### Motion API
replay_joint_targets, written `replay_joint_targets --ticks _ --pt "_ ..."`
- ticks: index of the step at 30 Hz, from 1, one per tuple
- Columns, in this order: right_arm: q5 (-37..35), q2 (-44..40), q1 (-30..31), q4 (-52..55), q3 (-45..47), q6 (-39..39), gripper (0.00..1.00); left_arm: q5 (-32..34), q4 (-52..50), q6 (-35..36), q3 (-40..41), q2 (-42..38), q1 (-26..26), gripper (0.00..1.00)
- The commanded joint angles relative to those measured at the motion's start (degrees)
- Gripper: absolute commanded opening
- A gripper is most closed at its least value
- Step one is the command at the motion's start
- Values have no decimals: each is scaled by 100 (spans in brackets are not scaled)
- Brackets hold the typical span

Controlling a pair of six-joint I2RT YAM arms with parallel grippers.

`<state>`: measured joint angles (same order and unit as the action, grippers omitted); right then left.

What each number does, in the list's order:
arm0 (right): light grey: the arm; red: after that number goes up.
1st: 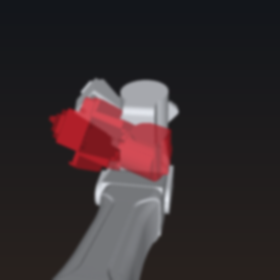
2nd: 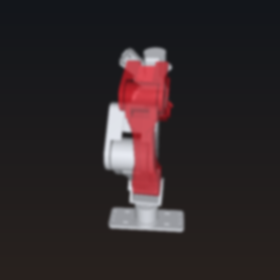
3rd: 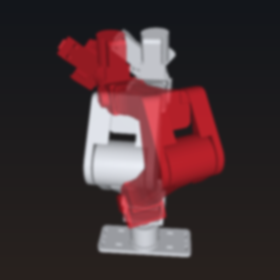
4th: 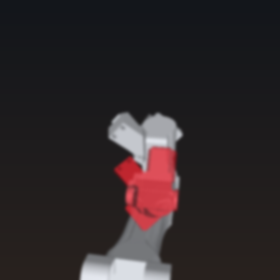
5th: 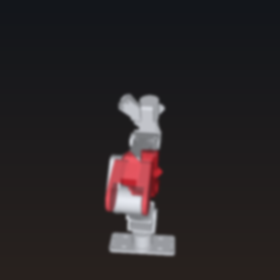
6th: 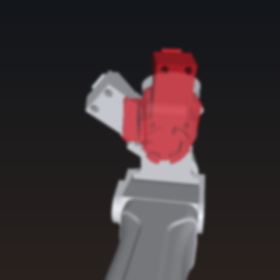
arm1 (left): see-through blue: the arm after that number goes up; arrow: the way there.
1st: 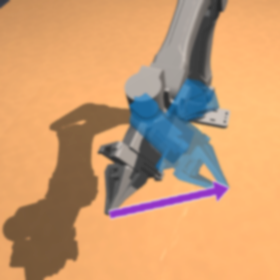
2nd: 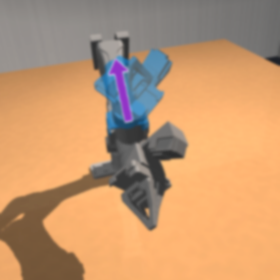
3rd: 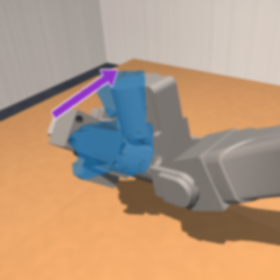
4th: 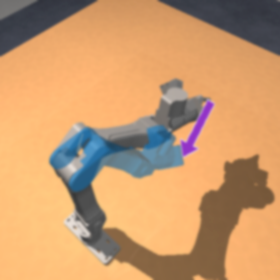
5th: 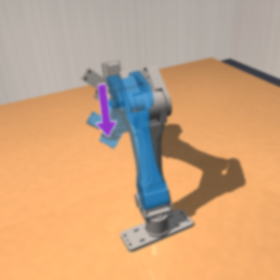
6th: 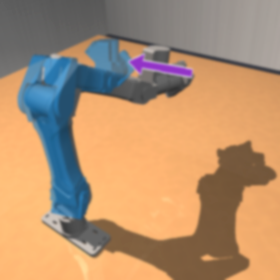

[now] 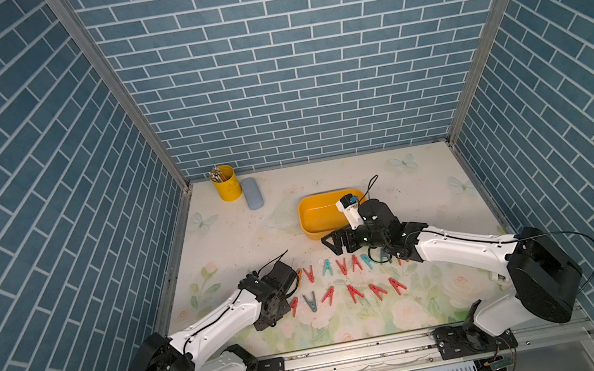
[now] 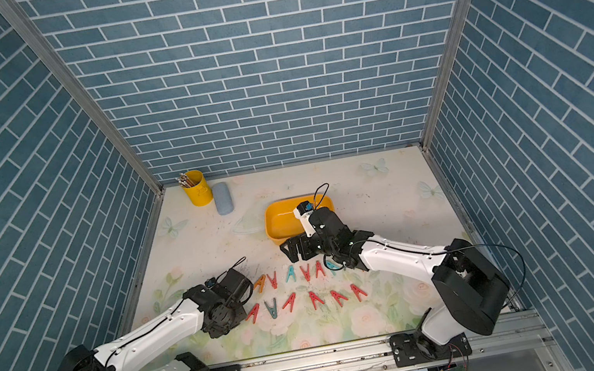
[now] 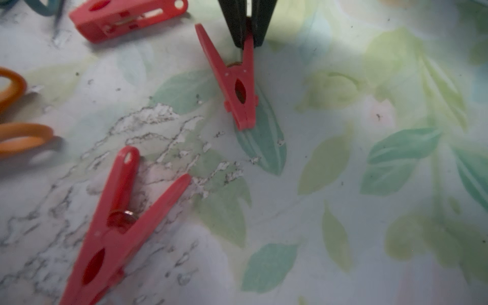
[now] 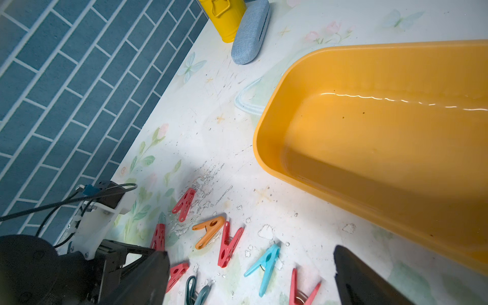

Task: Take the clothespins out of the storage box
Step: Place the clothespin at the center of the board, then adjust the storage box at the center of the board.

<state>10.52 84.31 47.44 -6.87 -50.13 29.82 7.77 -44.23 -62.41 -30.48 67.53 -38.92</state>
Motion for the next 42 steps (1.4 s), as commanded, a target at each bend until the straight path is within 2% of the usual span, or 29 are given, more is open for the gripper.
replay_joint_targets --ticks 1,6,11,14,16,19,25,34,37,42 --pt "-98 -3 37 42 -133 103 99 -32 -102 -47 -22 41 -6 23" --pt "-419 -24 20 241 -232 -29 99 141 -425 -36 -335 30 -2 43" --pt "-584 -107 -103 315 -264 -97 99 306 -682 34 -942 -101 7 51" --pt "-587 -139 -206 402 -311 -160 99 488 -713 158 -1494 -102 6 69" --pt "-724 -167 -277 425 -318 -187 100 618 -659 273 -1830 -32 7 77" --pt "-718 -213 -429 433 -314 -187 99 820 -516 480 -2282 139 24 100" --pt "-697 -262 -759 509 -310 -170 100 849 57 1032 -3030 820 137 100" --pt "-958 -440 -1162 703 -247 -197 99 595 791 1813 -4301 2507 274 98" --pt "-1020 -502 -1227 768 -226 -204 99 438 834 2108 -4794 3190 373 89" --pt "-1052 -609 -1243 793 -199 -179 100 251 793 2521 -5462 4141 635 60"
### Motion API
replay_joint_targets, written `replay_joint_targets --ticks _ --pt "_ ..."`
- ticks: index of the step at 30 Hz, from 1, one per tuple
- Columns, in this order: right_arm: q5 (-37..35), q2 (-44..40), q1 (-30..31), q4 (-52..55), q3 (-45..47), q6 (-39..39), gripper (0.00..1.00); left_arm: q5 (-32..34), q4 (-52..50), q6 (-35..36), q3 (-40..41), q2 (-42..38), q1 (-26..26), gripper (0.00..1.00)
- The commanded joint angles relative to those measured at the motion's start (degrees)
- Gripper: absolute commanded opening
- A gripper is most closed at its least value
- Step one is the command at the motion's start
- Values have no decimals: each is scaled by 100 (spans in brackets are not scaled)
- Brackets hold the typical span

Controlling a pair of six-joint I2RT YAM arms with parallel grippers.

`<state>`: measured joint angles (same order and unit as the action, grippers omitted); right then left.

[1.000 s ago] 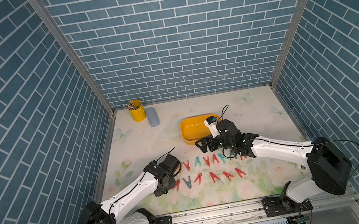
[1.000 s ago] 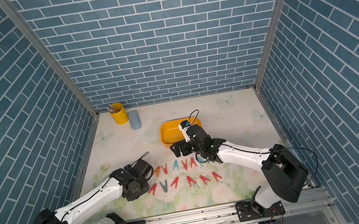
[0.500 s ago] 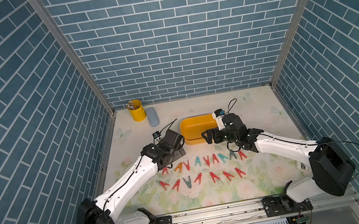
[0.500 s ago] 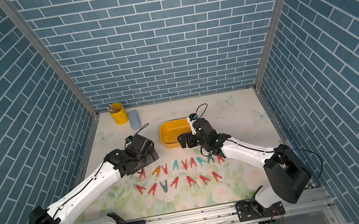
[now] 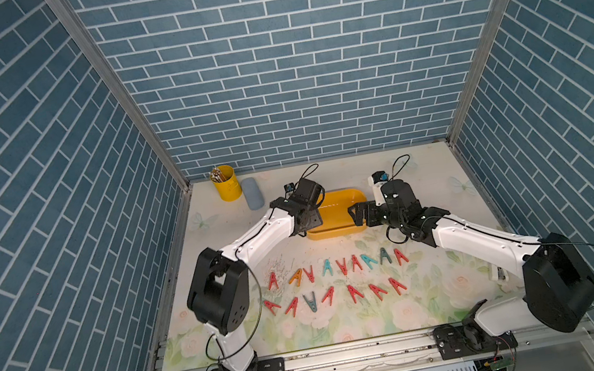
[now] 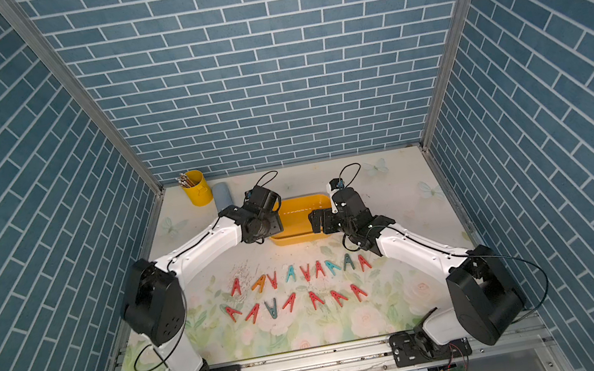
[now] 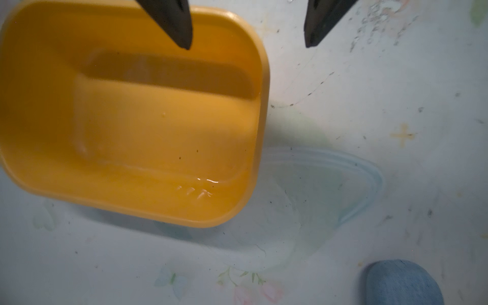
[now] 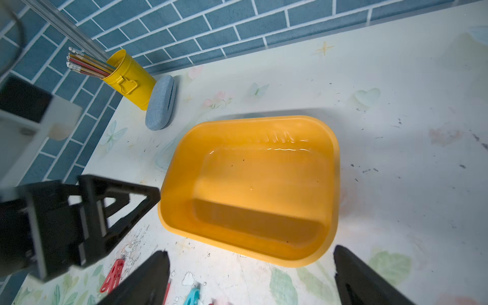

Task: Take the clothespins out of the storage box
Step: Adjust the storage box at the center of the board.

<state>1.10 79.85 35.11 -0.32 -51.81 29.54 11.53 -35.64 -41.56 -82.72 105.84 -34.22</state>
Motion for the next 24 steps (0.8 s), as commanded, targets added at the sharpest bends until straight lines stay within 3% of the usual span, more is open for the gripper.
replay_joint_targets --ticks 1,5,7,12,15,19,20,21,24 --pt "-115 -178 -12 146 -26 -141 100 -172 -87 500 -342 467 229 56" --pt "-145 -215 -13 166 8 -100 100 -239 -208 737 -770 995 365 53" --pt "-192 -238 -13 177 37 -71 99 -246 -318 837 -1000 1239 402 46" --pt "-255 -269 -13 188 66 -63 99 -186 -658 904 -1372 1647 450 14" --pt "-275 -252 -13 172 75 -79 99 -220 -749 881 -1405 1672 447 3" --pt "-247 -208 -24 107 68 -115 99 -287 -821 827 -1372 1612 444 0" --pt "-229 -187 -19 94 63 -115 100 -306 -811 823 -1370 1591 451 0" --pt "-212 -165 -23 85 49 -126 99 -333 -813 816 -1374 1577 451 8" --pt "-150 -87 -27 62 15 -141 100 -363 -822 783 -1413 1511 450 58"
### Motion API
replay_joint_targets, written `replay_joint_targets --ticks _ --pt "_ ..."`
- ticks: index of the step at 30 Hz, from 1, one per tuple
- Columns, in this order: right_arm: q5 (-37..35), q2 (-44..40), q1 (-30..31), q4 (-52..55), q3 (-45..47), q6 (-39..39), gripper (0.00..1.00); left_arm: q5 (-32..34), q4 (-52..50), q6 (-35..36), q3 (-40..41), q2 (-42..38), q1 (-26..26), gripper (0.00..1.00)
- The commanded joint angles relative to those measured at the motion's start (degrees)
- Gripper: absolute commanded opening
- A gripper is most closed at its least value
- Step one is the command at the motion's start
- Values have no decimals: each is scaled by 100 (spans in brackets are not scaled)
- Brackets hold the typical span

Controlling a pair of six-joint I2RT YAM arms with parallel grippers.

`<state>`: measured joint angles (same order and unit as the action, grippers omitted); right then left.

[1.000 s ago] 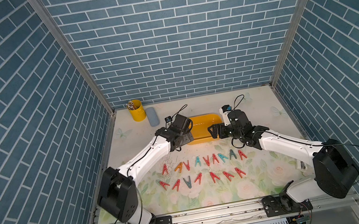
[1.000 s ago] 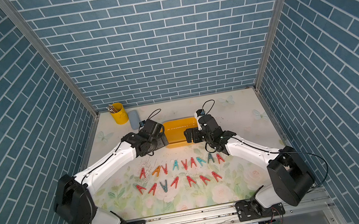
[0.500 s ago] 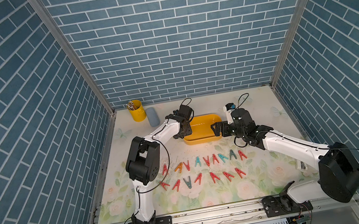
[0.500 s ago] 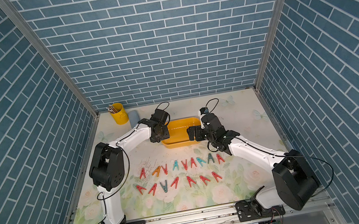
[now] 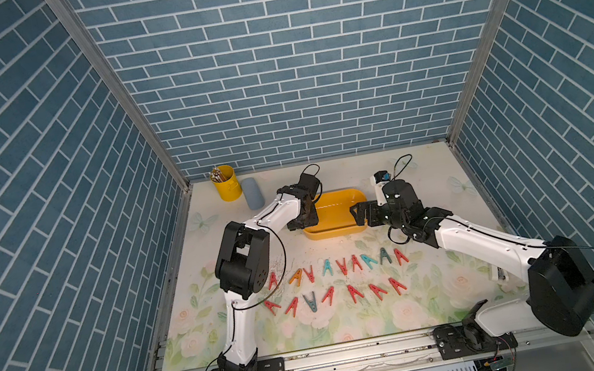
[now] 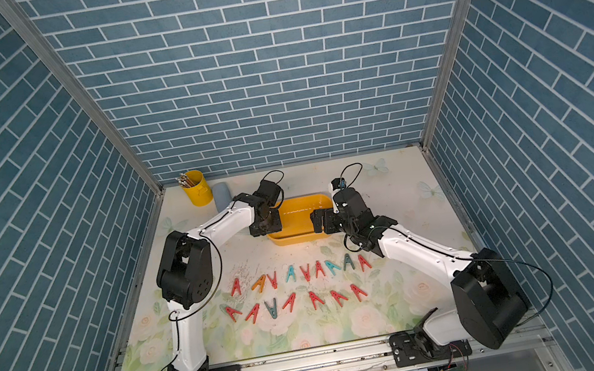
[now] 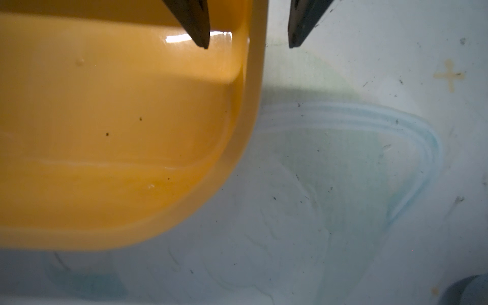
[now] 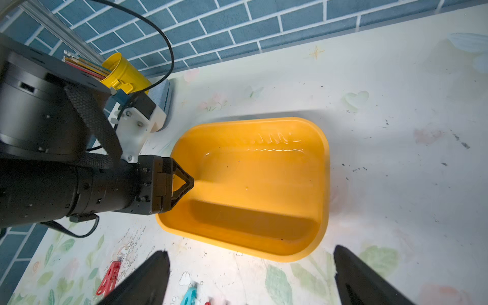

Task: Take the clothespins out of the storage box
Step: Adjust the storage box at the center of the board.

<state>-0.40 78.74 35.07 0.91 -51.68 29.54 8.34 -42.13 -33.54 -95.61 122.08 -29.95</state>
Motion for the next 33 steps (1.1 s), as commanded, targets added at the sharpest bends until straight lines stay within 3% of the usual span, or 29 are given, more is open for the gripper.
replay_joint_targets --ticks 1,5,7,8,12,17,20,26,33 --pt "25 44 -24 -69 -2 -141 100 -43 -165 -25 -124 -153 22 68" --pt "66 63 -32 -91 9 -133 99 66 -278 -21 -195 -207 24 92" --pt "71 63 -30 -91 6 -133 100 184 -450 -5 -324 -143 15 90" --pt "70 54 -27 -91 22 -129 99 243 -502 -3 -352 -124 16 87" --pt "88 37 -33 -101 37 -113 99 269 -467 -3 -332 -72 9 54" --pt "86 -12 -31 -91 70 -106 100 124 -388 -3 -326 71 16 20" --pt "53 -67 -29 -69 89 -107 100 98 -379 -21 -323 104 23 5" --pt "40 -122 -33 -64 137 -91 99 -206 -485 -102 -346 62 54 0" --pt "-20 -233 -27 -90 190 -50 99 -1448 -452 -434 -53 -287 308 0"
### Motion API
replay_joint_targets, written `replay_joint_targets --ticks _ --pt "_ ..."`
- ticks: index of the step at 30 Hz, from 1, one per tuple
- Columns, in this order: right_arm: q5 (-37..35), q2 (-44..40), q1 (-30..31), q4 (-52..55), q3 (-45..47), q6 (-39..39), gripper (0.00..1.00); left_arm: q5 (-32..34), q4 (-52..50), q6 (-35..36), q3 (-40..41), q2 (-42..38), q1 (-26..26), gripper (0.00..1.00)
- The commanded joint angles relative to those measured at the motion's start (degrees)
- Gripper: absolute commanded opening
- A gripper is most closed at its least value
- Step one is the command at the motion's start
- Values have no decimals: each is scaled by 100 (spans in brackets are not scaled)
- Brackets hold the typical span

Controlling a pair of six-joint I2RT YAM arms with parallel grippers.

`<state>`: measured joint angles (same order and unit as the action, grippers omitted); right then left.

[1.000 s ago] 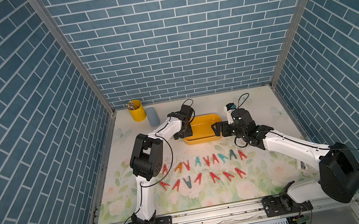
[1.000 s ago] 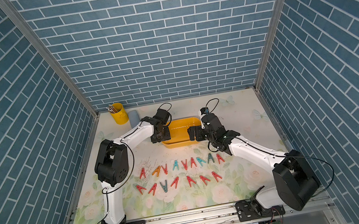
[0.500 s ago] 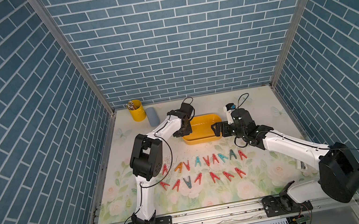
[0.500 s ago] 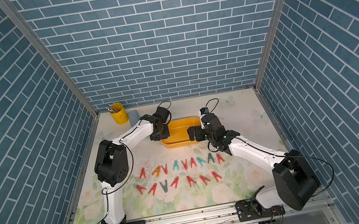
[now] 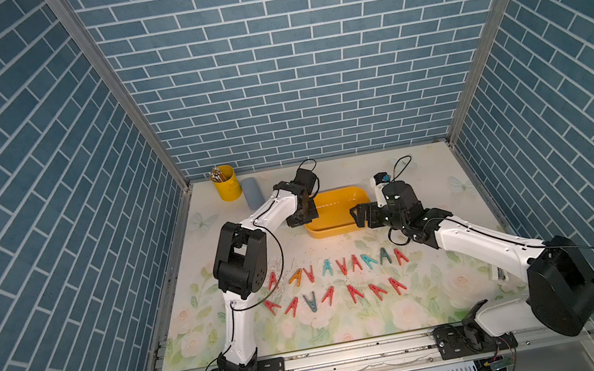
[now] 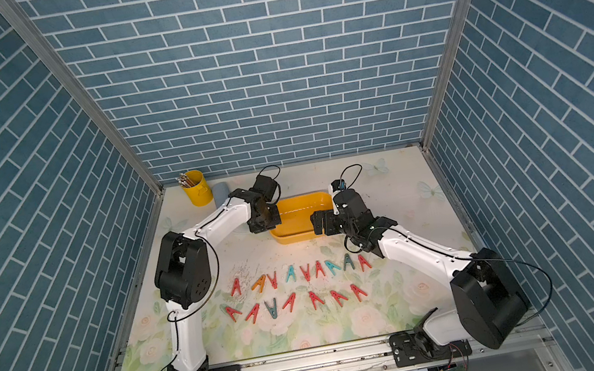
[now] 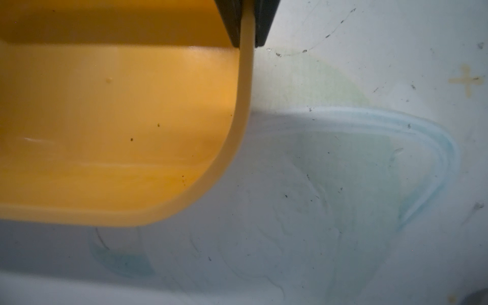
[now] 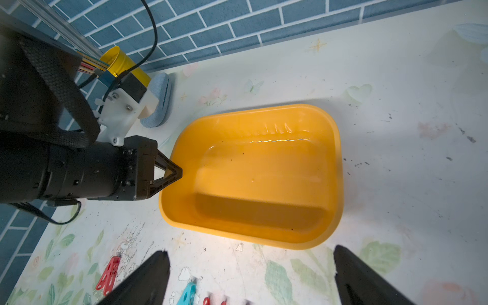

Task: Take the clothespins out of the storage box
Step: Adjust the storage box at the center of the board.

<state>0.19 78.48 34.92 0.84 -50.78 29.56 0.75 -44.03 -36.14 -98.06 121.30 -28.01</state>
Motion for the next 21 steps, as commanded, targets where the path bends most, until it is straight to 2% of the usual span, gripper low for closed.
replay_joint_targets --ticks 1,7,14,21 --pt "-107 -239 -16 -84 121 -18 99 -876 -249 -226 247 -273 156 0" --pt "-415 -571 -14 -228 317 65 99 -2011 -16 -693 683 -660 380 0" --pt "-883 -1130 -17 -439 642 190 99 -3387 953 -1621 1625 -1108 553 0" --pt "-1039 -1409 -14 -472 833 225 100 -3470 1010 -1816 1652 -1229 586 0"
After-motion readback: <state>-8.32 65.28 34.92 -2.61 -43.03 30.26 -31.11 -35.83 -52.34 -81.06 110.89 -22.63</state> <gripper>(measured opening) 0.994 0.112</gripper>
